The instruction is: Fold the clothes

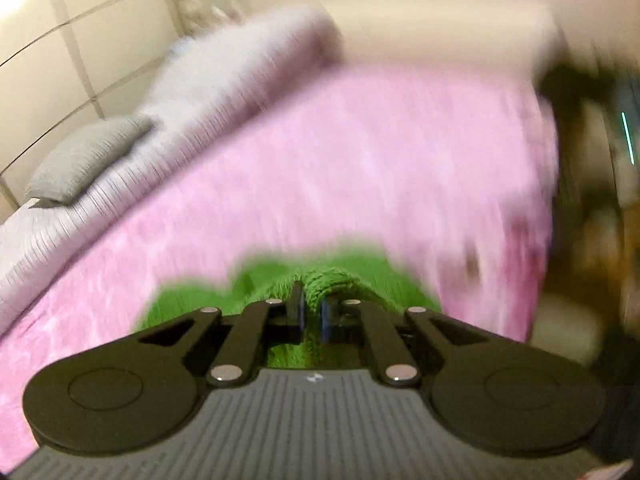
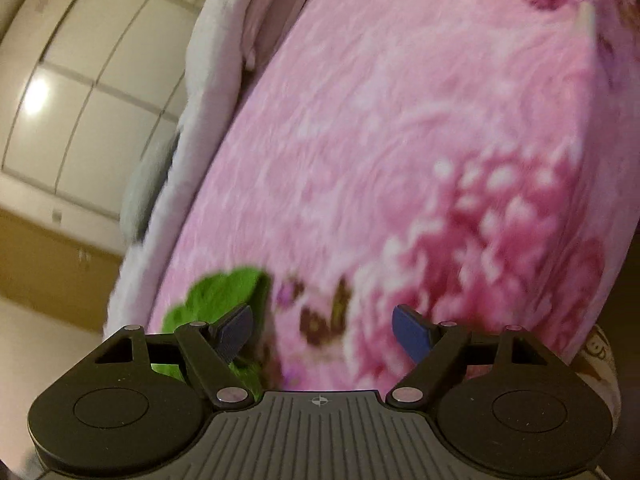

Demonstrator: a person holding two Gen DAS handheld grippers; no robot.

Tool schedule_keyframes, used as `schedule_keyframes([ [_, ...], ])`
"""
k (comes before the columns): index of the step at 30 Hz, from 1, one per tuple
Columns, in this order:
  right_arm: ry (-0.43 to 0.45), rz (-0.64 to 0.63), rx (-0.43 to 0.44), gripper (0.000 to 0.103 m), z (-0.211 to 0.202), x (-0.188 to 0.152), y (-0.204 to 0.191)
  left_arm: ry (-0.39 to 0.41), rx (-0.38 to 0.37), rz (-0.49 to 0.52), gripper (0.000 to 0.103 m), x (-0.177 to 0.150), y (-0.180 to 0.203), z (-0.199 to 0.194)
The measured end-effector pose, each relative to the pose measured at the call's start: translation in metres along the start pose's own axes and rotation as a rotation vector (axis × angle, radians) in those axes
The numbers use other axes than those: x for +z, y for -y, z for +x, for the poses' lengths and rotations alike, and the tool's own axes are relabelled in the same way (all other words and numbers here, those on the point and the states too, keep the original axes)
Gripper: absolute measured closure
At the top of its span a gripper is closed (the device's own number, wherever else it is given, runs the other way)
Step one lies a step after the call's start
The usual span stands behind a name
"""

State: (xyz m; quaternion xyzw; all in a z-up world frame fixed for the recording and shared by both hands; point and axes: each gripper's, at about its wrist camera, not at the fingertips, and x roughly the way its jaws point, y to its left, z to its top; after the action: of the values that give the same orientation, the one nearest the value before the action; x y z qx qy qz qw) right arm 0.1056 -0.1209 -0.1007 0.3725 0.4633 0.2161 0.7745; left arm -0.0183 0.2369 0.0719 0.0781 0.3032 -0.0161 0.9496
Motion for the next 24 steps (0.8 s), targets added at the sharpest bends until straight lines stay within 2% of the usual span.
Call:
schedule_keyframes([
  [2, 0.011, -0.003, 0.025, 0.022, 0.004, 0.004, -0.009, 0.127, -0.006, -0.161, 0.099, 0.052, -0.032, -0.020],
  [5, 0.018, -0.017, 0.065, 0.022, 0.007, 0.009, -0.019, 0.319, 0.017, -0.308, 0.099, 0.108, -0.065, -0.064],
  [7, 0.012, -0.034, 0.101, 0.022, 0.011, 0.009, -0.029, 0.414, 0.019, -0.461, 0.099, 0.121, -0.093, -0.096],
  [9, -0.003, -0.055, 0.130, 0.022, 0.014, 0.006, -0.038, 0.501, 0.057, -0.630, 0.099, 0.114, -0.126, -0.123],
  [11, -0.026, -0.078, 0.158, 0.022, 0.017, 0.001, -0.047, 0.534, 0.128, -0.763, 0.099, 0.079, -0.151, -0.145],
  [13, -0.057, -0.103, 0.186, 0.022, 0.019, -0.006, -0.056, 0.470, 0.196, -0.902, 0.098, 0.017, -0.175, -0.155],
  [15, -0.104, -0.128, 0.208, 0.022, 0.024, -0.016, -0.062, 0.357, 0.247, -1.041, 0.098, -0.057, -0.196, -0.151],
  [19, -0.208, -0.214, 0.208, 0.022, 0.048, -0.043, -0.077, 0.029, 0.370, -1.339, 0.098, -0.227, -0.208, -0.128],
  [21, -0.253, -0.276, 0.193, 0.022, 0.062, -0.060, -0.085, -0.074, 0.425, -1.418, 0.099, -0.293, -0.201, -0.127],
  [22, -0.282, -0.269, 0.194, 0.022, 0.069, -0.068, -0.087, -0.098, 0.451, -1.421, 0.099, -0.315, -0.198, -0.129],
  [24, -0.341, -0.236, 0.199, 0.022, 0.085, -0.085, -0.089, -0.105, 0.478, -1.391, 0.098, -0.333, -0.194, -0.139],
])
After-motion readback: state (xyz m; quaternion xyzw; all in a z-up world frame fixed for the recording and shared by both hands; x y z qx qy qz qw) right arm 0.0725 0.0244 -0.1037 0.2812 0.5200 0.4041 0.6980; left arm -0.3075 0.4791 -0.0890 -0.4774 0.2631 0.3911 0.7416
